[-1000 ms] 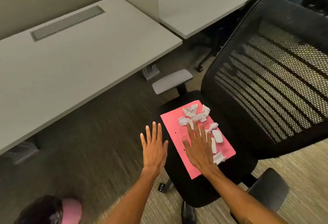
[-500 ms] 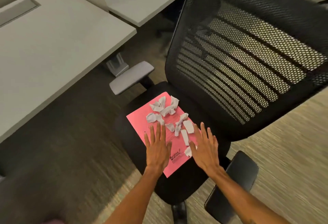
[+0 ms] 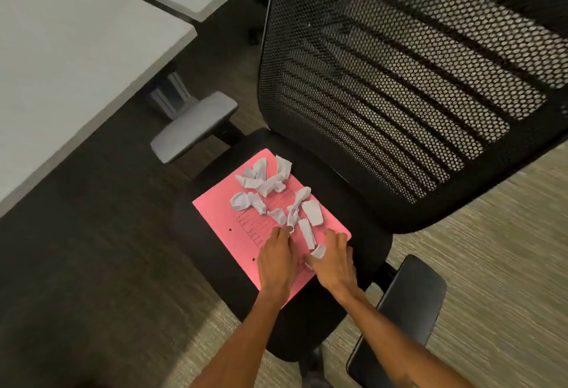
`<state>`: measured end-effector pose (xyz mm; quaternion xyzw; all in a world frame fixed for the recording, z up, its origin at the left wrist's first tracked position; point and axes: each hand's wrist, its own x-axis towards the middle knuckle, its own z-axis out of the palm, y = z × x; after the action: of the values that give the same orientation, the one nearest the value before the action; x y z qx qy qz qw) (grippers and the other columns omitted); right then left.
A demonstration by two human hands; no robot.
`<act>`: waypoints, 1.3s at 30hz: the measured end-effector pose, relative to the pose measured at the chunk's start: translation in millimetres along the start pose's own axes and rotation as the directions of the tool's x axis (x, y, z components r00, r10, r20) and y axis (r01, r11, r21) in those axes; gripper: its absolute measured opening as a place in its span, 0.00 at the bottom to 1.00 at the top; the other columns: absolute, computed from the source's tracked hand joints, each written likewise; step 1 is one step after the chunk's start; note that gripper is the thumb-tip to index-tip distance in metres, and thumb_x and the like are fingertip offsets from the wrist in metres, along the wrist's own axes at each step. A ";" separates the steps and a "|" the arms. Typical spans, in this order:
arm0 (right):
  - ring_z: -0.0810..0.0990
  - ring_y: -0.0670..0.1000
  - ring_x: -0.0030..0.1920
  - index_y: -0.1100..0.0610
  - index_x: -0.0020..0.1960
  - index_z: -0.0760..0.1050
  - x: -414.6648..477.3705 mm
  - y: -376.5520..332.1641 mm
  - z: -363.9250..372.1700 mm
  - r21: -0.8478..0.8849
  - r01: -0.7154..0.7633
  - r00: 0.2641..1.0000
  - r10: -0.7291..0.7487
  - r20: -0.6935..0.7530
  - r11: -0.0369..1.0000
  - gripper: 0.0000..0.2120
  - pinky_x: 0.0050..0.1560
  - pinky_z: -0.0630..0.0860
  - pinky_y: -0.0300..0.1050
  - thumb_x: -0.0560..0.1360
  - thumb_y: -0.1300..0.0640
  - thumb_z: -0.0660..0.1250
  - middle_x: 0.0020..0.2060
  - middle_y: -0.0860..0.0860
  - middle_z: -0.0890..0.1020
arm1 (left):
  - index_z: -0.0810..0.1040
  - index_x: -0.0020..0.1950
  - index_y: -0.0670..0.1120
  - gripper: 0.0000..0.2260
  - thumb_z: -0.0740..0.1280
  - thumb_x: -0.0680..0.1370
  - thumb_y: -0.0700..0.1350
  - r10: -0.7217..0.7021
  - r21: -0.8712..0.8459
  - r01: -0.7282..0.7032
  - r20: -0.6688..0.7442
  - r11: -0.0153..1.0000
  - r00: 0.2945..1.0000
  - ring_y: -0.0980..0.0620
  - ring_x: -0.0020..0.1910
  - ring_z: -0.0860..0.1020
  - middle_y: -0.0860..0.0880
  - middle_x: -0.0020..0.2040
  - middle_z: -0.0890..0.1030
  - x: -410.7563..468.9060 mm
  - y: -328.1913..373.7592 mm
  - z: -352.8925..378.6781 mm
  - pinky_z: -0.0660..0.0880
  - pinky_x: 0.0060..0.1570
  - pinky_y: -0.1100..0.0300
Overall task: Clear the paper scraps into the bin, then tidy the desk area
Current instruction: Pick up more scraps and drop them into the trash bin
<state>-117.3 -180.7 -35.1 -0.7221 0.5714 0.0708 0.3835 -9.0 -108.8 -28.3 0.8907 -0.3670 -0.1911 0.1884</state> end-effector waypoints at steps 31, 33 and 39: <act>0.72 0.54 0.58 0.49 0.66 0.71 66.9 -43.3 -5.2 0.035 0.150 0.966 -0.139 -0.220 0.988 0.17 0.50 0.75 0.47 0.78 0.53 0.67 0.62 0.52 0.68 | 0.69 0.56 0.50 0.05 0.60 0.82 0.42 -0.031 -0.206 0.044 0.068 0.978 0.997 0.55 0.44 0.74 0.54 0.50 0.72 -29.1 -25.9 23.1 0.71 0.44 0.61; 0.70 0.54 0.59 0.46 0.70 0.66 69.5 -45.7 1.3 -0.094 0.130 0.975 -0.144 -0.166 0.987 0.21 0.48 0.73 0.47 0.79 0.46 0.64 0.63 0.51 0.67 | 0.67 0.55 0.53 0.06 0.59 0.82 0.43 -0.077 -0.273 0.085 0.040 0.958 0.996 0.55 0.43 0.74 0.55 0.47 0.73 -30.1 -35.3 17.5 0.71 0.43 0.60; 0.68 0.54 0.63 0.48 0.70 0.66 52.8 -27.4 23.1 -0.263 0.126 0.976 -0.167 -0.142 0.956 0.20 0.50 0.75 0.47 0.79 0.48 0.64 0.66 0.52 0.65 | 0.62 0.58 0.57 0.10 0.58 0.77 0.52 -0.121 -0.205 0.112 -0.029 0.972 0.992 0.54 0.38 0.77 0.59 0.48 0.74 -11.1 -42.0 -5.2 0.76 0.36 0.54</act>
<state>-67.7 -205.3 -66.8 -0.8089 0.5318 0.0550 0.2445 10.6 -72.0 -41.6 0.8906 -0.2888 -0.2197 0.2741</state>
